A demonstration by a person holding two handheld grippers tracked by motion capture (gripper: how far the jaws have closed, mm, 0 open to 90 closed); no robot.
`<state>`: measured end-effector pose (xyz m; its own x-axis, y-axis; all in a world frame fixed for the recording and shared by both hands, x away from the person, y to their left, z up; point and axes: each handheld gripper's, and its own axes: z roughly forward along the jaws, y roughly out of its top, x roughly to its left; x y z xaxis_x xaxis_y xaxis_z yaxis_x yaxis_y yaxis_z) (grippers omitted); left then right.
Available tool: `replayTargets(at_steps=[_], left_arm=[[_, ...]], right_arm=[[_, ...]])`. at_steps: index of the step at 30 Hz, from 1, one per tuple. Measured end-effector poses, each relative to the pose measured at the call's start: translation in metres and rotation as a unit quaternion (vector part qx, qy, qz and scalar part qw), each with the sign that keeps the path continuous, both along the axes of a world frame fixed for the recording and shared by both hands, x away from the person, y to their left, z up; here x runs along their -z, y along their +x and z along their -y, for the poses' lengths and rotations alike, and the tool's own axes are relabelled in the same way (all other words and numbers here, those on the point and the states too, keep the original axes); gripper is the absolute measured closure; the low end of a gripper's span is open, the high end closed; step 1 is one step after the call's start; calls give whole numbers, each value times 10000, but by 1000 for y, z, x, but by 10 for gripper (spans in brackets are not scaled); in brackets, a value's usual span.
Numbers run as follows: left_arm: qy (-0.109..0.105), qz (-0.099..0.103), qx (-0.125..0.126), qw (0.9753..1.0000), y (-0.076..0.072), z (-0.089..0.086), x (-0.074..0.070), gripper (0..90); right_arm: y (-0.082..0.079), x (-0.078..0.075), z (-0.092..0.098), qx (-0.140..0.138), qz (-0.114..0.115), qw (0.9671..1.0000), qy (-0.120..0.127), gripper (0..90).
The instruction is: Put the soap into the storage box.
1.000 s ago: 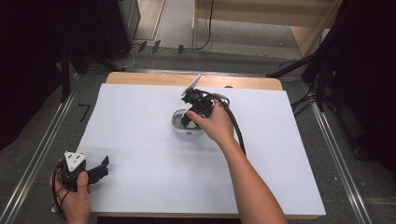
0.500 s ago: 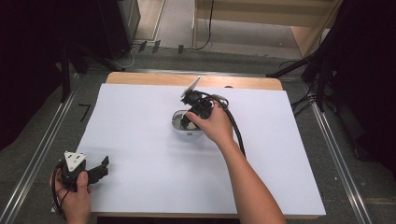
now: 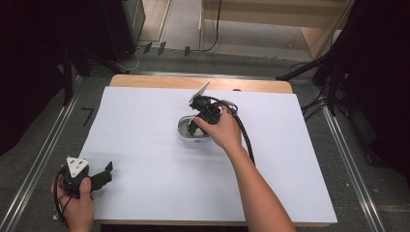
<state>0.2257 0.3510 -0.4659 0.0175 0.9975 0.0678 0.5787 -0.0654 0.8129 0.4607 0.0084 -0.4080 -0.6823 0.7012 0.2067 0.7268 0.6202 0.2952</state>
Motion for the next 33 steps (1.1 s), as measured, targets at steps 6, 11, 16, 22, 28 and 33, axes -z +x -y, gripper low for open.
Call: replayTargets(at_steps=[6, 11, 16, 22, 28, 33], left_arm=[[2, -3, 0, 10000, 0, 0, 0, 140], [0, -4, 3, 10000, 0, 0, 0, 140], [3, -4, -1, 10000, 0, 0, 0, 140], [23, 0, -13, 10000, 0, 0, 0, 139], [29, 0, -16, 10000, 0, 0, 0, 139], [47, -4, -10, 10000, 0, 0, 0, 140]], right_arm=[[-1, -5, 3, 142, 5, 9999, 77, 225], [-4, -10, 5, 172, 24, 9998, 94, 214], [-5, -12, 9, 180, 61, 9998, 117, 203], [-8, -15, 15, 221, 109, 9995, 174, 189], [-11, -17, 27, 254, 177, 9993, 229, 170], [-17, -17, 38, 273, 215, 9990, 270, 144]])
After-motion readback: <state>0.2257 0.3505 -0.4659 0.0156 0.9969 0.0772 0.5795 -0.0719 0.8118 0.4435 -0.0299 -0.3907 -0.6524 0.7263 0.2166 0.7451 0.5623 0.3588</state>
